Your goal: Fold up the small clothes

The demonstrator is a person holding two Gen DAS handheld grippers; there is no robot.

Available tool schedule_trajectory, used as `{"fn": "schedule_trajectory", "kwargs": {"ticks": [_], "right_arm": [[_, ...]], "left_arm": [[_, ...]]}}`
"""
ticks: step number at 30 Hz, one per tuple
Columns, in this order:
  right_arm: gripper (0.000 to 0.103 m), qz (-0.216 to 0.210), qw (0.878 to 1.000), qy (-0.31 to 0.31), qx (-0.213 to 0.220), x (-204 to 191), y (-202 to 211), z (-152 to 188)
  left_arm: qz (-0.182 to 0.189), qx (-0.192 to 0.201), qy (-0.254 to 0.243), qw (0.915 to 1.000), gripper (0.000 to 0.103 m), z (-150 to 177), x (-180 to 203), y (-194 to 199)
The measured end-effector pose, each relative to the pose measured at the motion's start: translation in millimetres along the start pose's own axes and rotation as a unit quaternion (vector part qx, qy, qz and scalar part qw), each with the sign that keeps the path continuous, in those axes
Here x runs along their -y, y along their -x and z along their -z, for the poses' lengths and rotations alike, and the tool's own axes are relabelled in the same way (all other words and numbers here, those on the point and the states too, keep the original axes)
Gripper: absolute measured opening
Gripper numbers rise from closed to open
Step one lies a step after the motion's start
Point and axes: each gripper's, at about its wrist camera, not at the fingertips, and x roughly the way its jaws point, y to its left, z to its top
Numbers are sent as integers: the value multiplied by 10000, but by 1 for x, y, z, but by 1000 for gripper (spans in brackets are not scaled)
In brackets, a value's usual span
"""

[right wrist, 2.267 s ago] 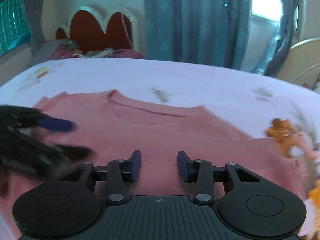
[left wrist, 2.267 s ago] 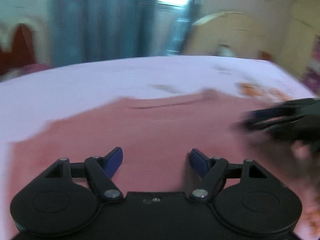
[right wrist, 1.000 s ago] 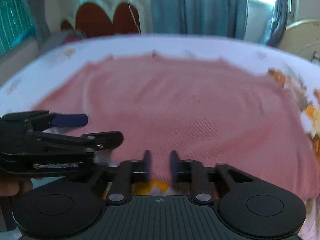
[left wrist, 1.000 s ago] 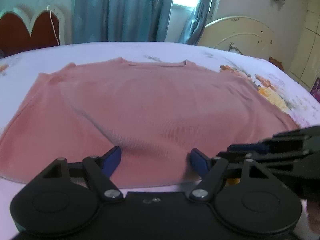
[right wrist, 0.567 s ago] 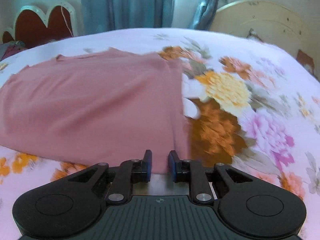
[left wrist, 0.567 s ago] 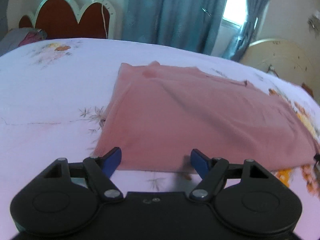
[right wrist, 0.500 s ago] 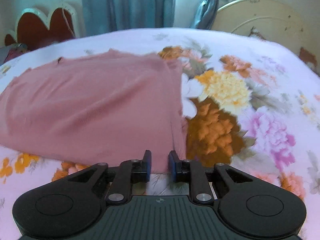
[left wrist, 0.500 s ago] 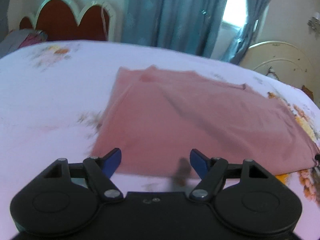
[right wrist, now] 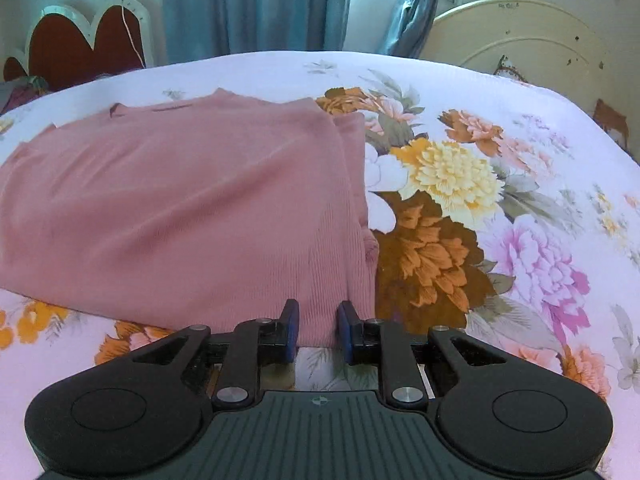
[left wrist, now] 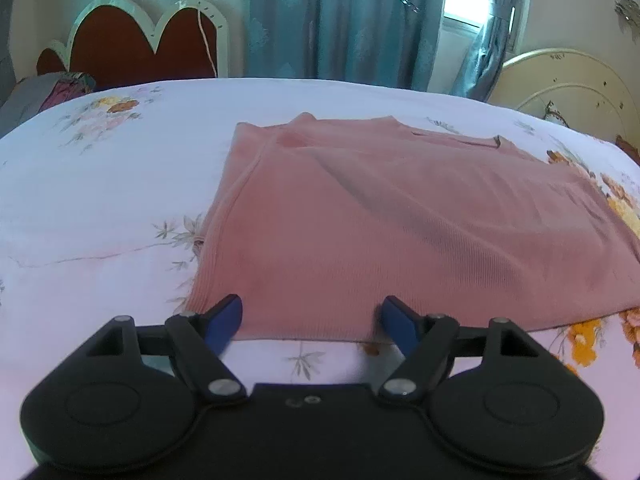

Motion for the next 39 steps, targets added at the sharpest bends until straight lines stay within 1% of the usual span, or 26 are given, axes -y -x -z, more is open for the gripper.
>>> {"fn": "schedule_trajectory", "kwargs": {"ticks": [1,2,3,8,11,13,14,15,16,17,18,19,20,22,24,25,27,28,29,30,32,34,35,36,37,39], "right_arm": [[20,-55,9998,-19,193,1,6,2],[20,-39,9999,22,104,2,1,3],[20,21,9998,89,-155,2,-8,4],[20,-30,9995,264,-170,0,1,2],[20,-86,9999,109,-39,4,5,5],[21,-121,9999,23,92,6,10,5],[42,-115,9998,-2,132,6,12,4],[61,-140,9997,-8,203,7,11,2],[76,-235,9990,-4,370,7,14,1],[73,-347,9981,-14,507,6,20,0],[66,-418,9976,-18,550,5,22,-2],[43,-445,9976,-40,531,3,22,-5],[26,-436,9977,-106,515,1,21,-9],[8,-559,9964,-284,572,4,19,-14],[8,-636,9957,-391,541,3,16,-19],[8,-625,9959,-364,538,1,14,-21],[8,-552,9968,-307,490,0,10,-23],[8,-529,9970,-294,483,1,10,-24],[8,-488,9971,-284,513,2,11,-24],[8,-423,9974,-257,528,5,10,-23],[8,-352,9982,-192,445,9,8,-21],[8,-381,9984,-167,370,13,2,-19],[8,-356,9987,-155,321,14,0,-18],[8,-356,9989,-161,272,15,-3,-17],[8,-303,9993,-134,180,15,-7,-15],[8,93,9998,-14,-170,16,-20,-7]], "left_arm": [[-16,-3,3,10000,76,1,-1,-2],[-33,-1,11,10000,76,2,-1,-2],[-53,1,16,10000,76,3,0,-2],[-122,-67,12,9999,76,2,4,1],[-184,-65,107,9998,76,1,4,11],[-276,70,357,9990,79,5,2,23],[-281,73,708,9971,79,11,-2,29],[-136,95,1052,9943,77,16,-8,34],[41,159,1480,9889,76,22,-14,38],[264,202,2044,9783,74,31,-23,40],[421,249,2417,9691,73,37,-29,40],[516,376,2753,9592,73,42,-35,40],[615,493,3045,9492,73,45,-40,39],[759,560,3389,9361,73,46,-46,33],[823,584,3508,9310,71,43,-49,26],[802,563,3474,9326,70,41,-48,24],[687,558,3338,9385,50,35,-44,29],[713,691,3178,9429,50,33,-42,36],[550,848,2891,9519,50,29,-38,44],[224,1006,2621,9595,50,25,-37,51],[-98,1324,2315,9637,53,20,-43,57],[-246,968,2029,9741,53,8,-52,41],[-317,653,1975,9776,48,3,-56,30],[-425,281,1888,9807,37,0,-59,19],[-609,-38,1789,9820,33,-1,-61,10],[-682,68,1983,9777,35,5,-70,15]]}}
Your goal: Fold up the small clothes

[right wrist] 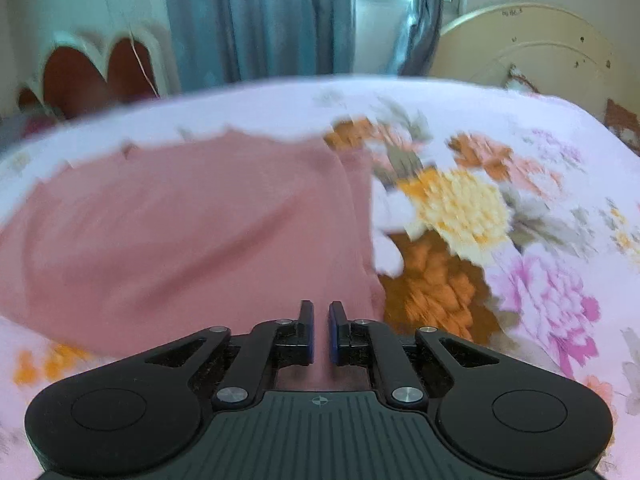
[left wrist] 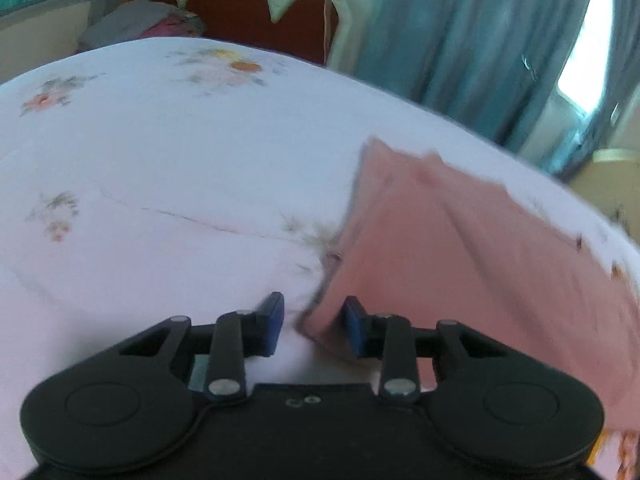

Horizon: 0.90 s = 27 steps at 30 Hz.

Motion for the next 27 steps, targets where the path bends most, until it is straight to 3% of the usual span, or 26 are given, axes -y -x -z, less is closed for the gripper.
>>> {"fn": "schedule_trajectory", "kwargs": {"ticks": [1,3,5,6,7,10,12,15,19,23,25,27], "right_arm": [[8,-77,9999,-98,64,4,2,4],[8,-75,9999,-128,83,8,8,7],[8,-137,9996,-124,194,8,16,8],[8,-213,9993,-144,275,8,20,7],[8,-279,9989,-172,347,7,24,6],[8,-680,9956,-316,568,1,34,-2],[8,-1000,9918,-389,699,-8,39,-11],[8,-1424,9857,-468,767,-25,41,-25],[8,-1700,9821,-437,679,-56,25,-47],[8,-1814,9816,-273,535,-97,-1,-64],[8,-1827,9819,-222,438,-116,-16,-71],[8,-1863,9816,-228,346,-131,-29,-77]], "left_arm": [[-108,52,75,9999,39,2,-3,4],[-421,177,198,9988,62,8,-10,14],[-549,201,356,9977,68,15,-13,24],[-556,246,486,9970,77,16,-12,31],[-372,333,609,9969,77,16,-10,38],[779,309,1126,9901,75,24,-5,45],[1090,95,1510,9825,69,29,-2,31],[1349,264,2096,9681,69,32,-6,11],[1638,601,2439,9540,70,27,-7,-12],[1726,747,2370,9531,68,16,2,-29],[1728,730,2381,9529,61,12,7,-36],[1728,631,2473,9513,47,7,7,-44]]}}
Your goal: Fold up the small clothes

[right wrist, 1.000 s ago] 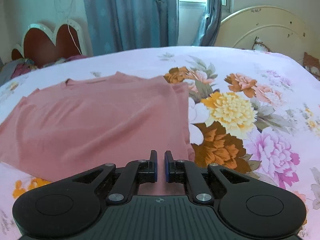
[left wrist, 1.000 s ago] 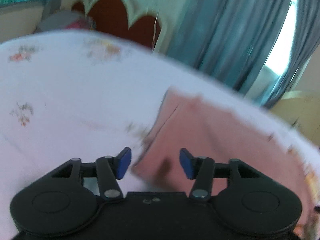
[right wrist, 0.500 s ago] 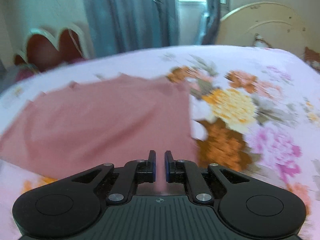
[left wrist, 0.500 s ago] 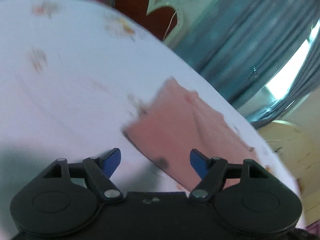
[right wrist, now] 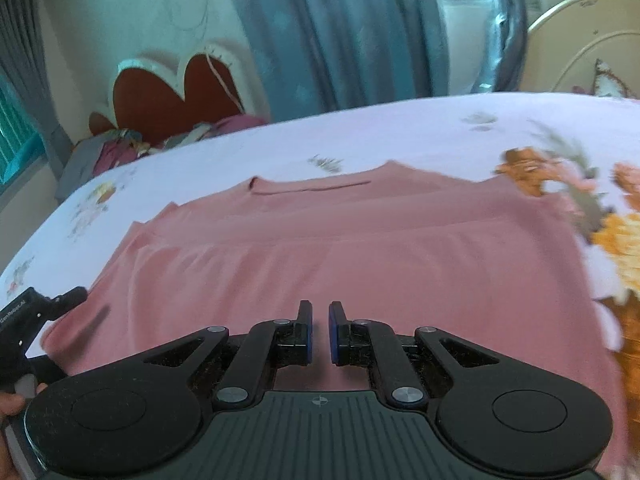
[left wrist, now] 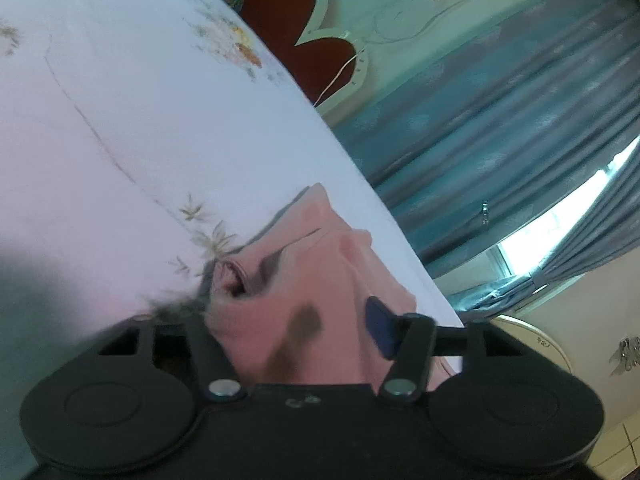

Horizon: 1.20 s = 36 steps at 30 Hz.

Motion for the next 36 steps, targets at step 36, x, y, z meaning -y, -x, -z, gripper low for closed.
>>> {"fn": "schedule_trajectory", "kwargs": {"ticks": [36], "right_arm": [[5,139,9783,-1892,834,173,97,-18]], "left_arm": [[1973,-1663,-2297,9384,9,147,260,-13]]}}
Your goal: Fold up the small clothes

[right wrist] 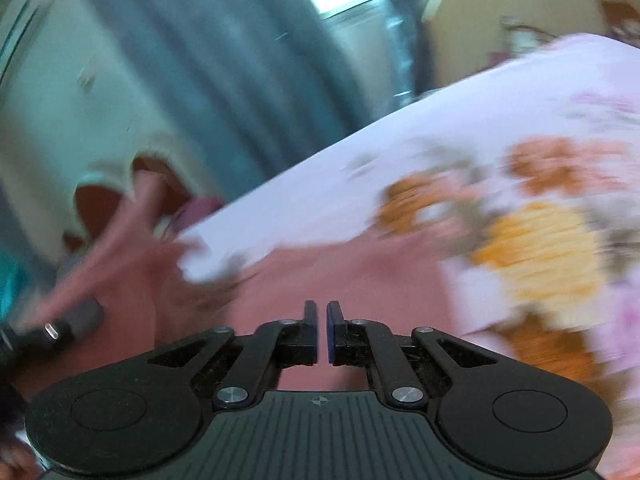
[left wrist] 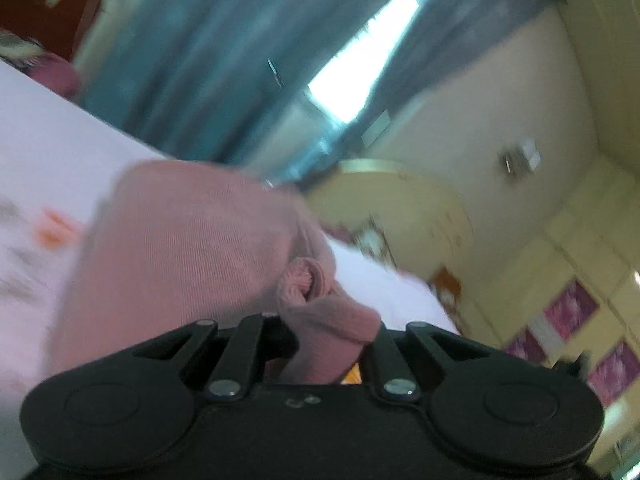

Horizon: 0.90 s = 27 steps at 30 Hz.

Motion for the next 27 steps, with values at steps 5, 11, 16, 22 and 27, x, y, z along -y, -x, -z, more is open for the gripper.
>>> {"fn": "schedule_trajectory", "kwargs": {"ticks": [5,11,16,22,27], "right_arm": [[49,29,9990,-340,-284,60,18,-18],[54,-815,9945,-211,-622,75,23,-13],[40,-1067,9865,116,-1236,54,-17,7],[35,-956,9793,352,-1750,42,-60,20],[35,-827,9777,739,-1784,27,-83,16]], "left_arm": [[-341,-1650,-140,9856,34,64,38,-80],[-804,-641,-614,9928,30,31,15,0],[-1538,-601,-383,9855,28,3,-37,11],[-1640,-1061,-413,9799,23,7,-66,1],[-1578,-1083,-750,9786,22,7,-61,1]]}}
